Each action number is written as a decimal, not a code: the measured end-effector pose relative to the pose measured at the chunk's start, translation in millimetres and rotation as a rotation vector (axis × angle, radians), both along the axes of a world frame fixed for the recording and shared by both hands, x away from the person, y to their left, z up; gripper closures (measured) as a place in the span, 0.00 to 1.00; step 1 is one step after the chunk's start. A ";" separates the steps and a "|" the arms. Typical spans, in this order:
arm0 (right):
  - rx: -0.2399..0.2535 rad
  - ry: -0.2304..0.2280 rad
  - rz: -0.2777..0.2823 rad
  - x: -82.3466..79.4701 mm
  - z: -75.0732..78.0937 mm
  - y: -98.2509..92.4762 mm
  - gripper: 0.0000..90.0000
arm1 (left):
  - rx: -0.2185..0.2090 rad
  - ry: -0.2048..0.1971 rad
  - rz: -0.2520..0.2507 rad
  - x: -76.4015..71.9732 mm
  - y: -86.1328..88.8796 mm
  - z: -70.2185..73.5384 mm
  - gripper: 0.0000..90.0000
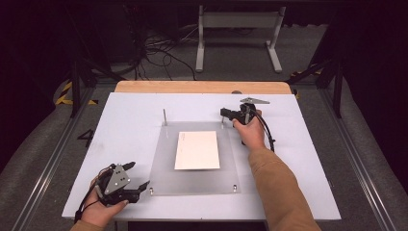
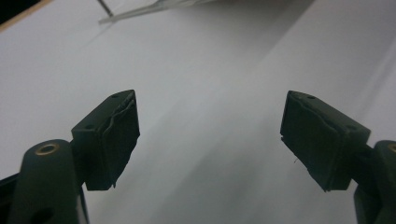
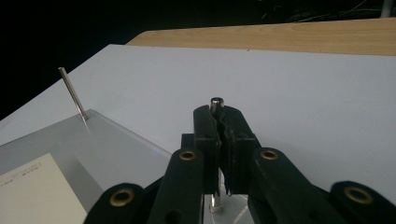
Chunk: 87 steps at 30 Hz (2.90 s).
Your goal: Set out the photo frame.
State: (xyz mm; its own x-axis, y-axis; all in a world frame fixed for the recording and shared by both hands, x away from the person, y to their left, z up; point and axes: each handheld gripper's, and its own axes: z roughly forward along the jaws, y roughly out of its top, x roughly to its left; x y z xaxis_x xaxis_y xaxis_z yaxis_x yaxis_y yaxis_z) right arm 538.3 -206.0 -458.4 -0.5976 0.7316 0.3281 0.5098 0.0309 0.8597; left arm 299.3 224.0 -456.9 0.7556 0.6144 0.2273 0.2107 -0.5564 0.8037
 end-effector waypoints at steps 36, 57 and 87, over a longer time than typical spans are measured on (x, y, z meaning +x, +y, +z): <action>-0.039 0.053 -0.027 -5.0 4.8 3.5 0.87 | -0.167 -0.182 -0.161 1.3 -31.3 19.2 0.54; -0.139 -0.162 0.140 -90.5 54.2 -36.9 0.51 | -0.182 -0.134 -0.144 6.3 -32.1 34.1 0.54; -0.330 -0.474 0.408 -203.3 56.4 -22.6 0.23 | -0.188 -0.105 -0.142 10.3 -31.4 44.2 0.54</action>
